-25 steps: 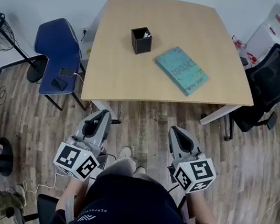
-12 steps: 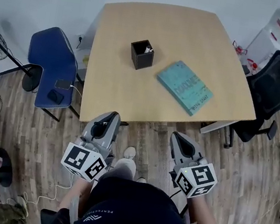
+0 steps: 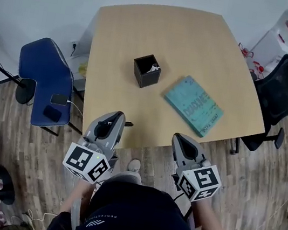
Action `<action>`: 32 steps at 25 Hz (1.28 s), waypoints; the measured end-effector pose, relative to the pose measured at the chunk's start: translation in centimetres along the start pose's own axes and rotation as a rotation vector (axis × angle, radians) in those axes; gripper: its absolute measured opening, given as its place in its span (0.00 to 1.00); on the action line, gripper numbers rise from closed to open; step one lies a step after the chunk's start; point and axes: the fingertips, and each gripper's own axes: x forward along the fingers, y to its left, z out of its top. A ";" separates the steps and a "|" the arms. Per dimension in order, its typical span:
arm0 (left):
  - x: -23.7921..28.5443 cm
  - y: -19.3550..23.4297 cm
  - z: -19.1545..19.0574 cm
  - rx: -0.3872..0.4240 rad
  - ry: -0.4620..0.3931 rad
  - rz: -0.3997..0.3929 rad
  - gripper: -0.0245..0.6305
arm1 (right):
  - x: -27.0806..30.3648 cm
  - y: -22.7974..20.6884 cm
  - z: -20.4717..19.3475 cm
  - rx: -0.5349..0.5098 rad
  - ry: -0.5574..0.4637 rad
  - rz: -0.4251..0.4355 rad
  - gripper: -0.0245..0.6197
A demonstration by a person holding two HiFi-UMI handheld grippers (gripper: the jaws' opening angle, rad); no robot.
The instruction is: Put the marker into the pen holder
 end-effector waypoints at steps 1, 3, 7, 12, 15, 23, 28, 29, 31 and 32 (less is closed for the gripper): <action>0.5 0.5 0.2 -0.004 -0.002 -0.008 0.05 | 0.7 0.0 0.1 0.003 0.005 -0.005 0.04; 1.4 1.6 0.5 -0.009 -0.003 -0.023 0.05 | 2.0 0.0 0.2 0.006 0.017 -0.008 0.04; 3.4 3.5 1.0 -0.008 -0.002 -0.041 0.05 | 4.0 0.1 0.7 -0.003 0.040 -0.004 0.04; 6.2 4.6 1.4 -0.016 -0.011 -0.038 0.05 | 5.7 -1.6 1.2 -0.007 0.056 0.001 0.04; 8.0 5.0 1.7 -0.009 -0.013 -0.022 0.05 | 7.1 -3.4 1.9 -0.006 0.055 0.016 0.04; 11.9 7.2 2.4 -0.002 -0.025 0.068 0.05 | 11.6 -6.8 3.5 -0.015 0.071 0.097 0.04; 14.7 8.3 3.0 0.016 -0.041 0.117 0.05 | 13.9 -8.6 4.5 -0.013 0.080 0.150 0.04; 15.2 8.5 2.9 0.023 -0.037 0.126 0.05 | 14.3 -8.9 4.6 -0.009 0.083 0.157 0.04; 16.3 9.1 2.7 0.030 -0.026 0.140 0.05 | 15.1 -9.6 4.7 0.000 0.092 0.170 0.04; 16.8 9.3 2.6 0.031 -0.019 0.145 0.05 | 15.6 -9.9 4.8 0.005 0.097 0.175 0.04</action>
